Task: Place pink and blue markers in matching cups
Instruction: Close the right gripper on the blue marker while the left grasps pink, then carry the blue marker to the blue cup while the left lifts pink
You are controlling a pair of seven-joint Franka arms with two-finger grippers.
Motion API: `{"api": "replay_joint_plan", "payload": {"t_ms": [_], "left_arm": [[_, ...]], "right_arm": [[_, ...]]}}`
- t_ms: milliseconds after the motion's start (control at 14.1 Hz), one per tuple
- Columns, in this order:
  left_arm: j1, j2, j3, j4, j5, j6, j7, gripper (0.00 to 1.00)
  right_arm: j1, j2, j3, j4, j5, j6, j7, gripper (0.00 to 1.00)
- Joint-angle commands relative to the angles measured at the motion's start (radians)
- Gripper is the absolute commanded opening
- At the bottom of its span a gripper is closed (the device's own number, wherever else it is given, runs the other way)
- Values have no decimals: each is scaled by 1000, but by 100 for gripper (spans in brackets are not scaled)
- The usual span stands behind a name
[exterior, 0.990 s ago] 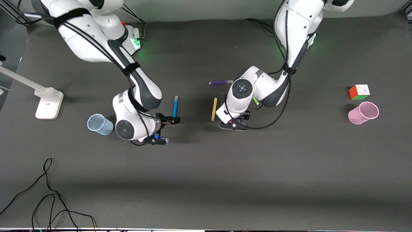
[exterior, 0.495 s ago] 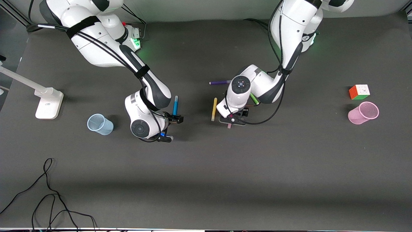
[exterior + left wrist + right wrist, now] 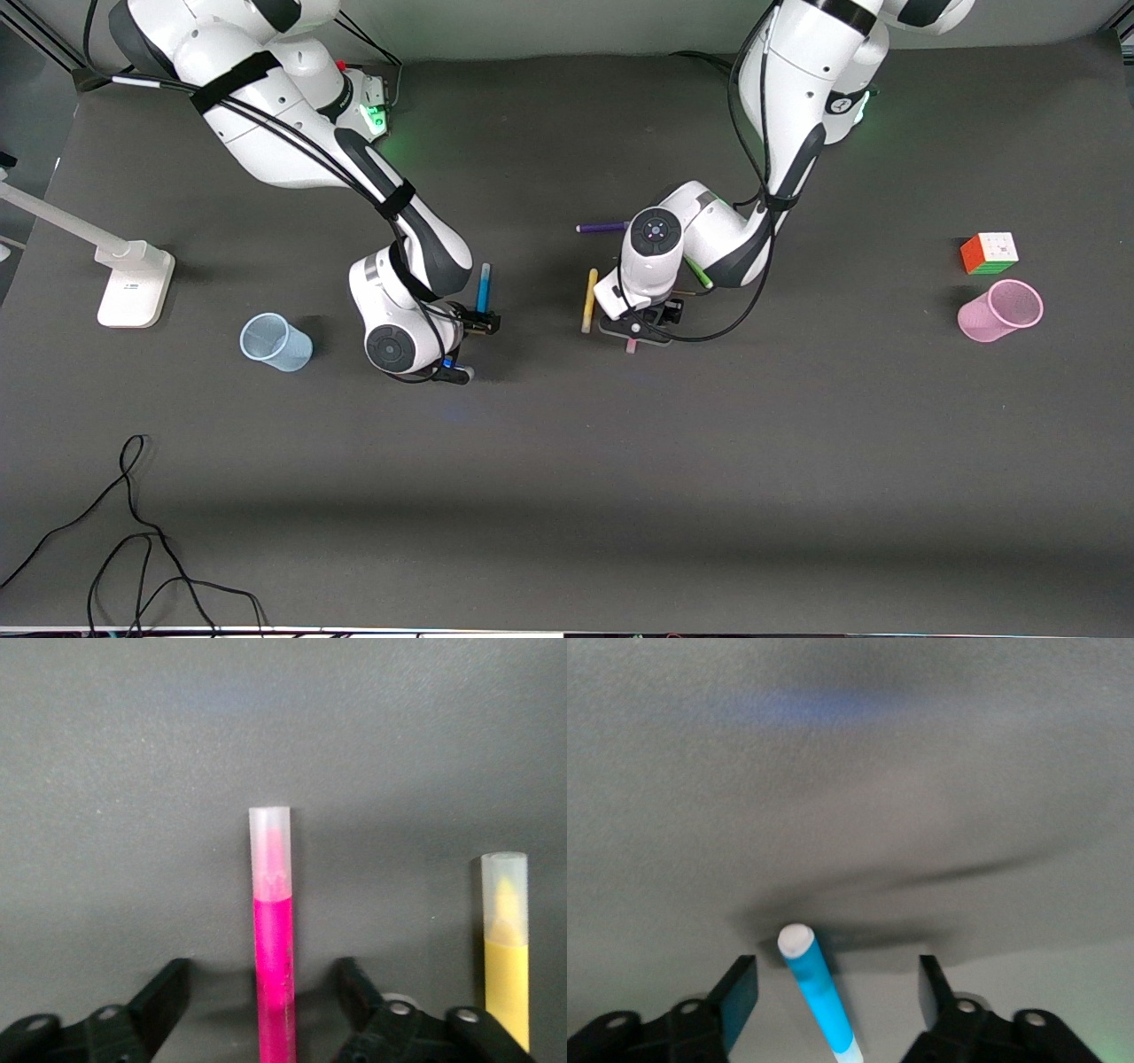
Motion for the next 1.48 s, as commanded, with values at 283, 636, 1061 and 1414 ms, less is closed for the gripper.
{"api": "replay_joint_plan", "payload": {"t_ms": [283, 636, 1061, 1414], "left_arm": [[2, -1, 11, -13, 13, 25, 11, 0], [4, 1, 11, -11, 13, 27, 8, 72], [4, 1, 11, -10, 13, 31, 11, 61], [4, -5, 11, -10, 13, 31, 11, 25]], "right_arm": [[1, 13, 4, 7, -3, 32, 67, 4], [-7, -46, 1, 10, -5, -7, 69, 1], [-12, -204, -20, 13, -60, -111, 56, 1], [-65, -391, -54, 10, -135, -188, -37, 1]]}}
